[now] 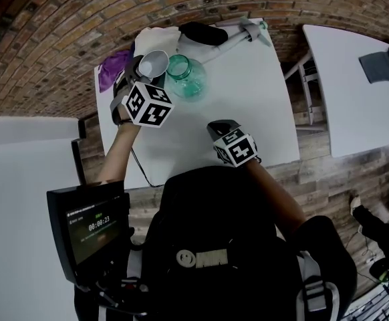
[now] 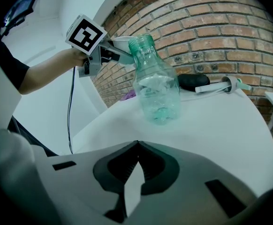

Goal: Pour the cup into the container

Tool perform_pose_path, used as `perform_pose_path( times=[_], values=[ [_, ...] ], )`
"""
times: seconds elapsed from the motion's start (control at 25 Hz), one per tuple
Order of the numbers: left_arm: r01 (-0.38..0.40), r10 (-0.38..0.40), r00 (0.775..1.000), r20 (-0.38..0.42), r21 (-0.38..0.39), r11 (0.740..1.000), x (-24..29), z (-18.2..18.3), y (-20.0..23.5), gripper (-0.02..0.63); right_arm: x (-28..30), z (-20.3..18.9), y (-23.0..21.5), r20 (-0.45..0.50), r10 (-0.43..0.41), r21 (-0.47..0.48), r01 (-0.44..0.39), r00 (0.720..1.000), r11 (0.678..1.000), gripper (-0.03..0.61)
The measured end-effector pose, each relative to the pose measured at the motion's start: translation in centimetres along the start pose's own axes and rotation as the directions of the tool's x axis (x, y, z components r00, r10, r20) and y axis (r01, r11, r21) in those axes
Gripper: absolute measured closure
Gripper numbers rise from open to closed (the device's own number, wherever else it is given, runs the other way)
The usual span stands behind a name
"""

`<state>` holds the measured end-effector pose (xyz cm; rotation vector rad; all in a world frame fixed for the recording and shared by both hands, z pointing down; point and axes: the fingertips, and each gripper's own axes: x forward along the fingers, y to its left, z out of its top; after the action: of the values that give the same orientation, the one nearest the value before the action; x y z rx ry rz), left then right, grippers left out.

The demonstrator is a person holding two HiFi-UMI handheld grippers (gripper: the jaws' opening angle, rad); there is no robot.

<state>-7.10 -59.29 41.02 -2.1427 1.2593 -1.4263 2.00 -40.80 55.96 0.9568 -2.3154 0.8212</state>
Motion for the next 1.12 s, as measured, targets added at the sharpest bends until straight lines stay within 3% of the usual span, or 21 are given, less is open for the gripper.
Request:
perform_pose_path(
  times=[0.56,1.12],
  values=[
    [-0.078,0.077,0.997,0.009,0.115,0.99,-0.04,0.52,0.33,0.319,0.16,-0.24,0.01,-0.009,-0.002,-0.006,0.002,1.0,1.0,0.574],
    [-0.106,0.106,0.994,0.007,0.17,0.98,-0.11,0.77,0.58,0.319,0.19,-0.3,-0.14,-0.004,-0.005,0.011,0.005,1.0,1.0,0.574]
  ],
)
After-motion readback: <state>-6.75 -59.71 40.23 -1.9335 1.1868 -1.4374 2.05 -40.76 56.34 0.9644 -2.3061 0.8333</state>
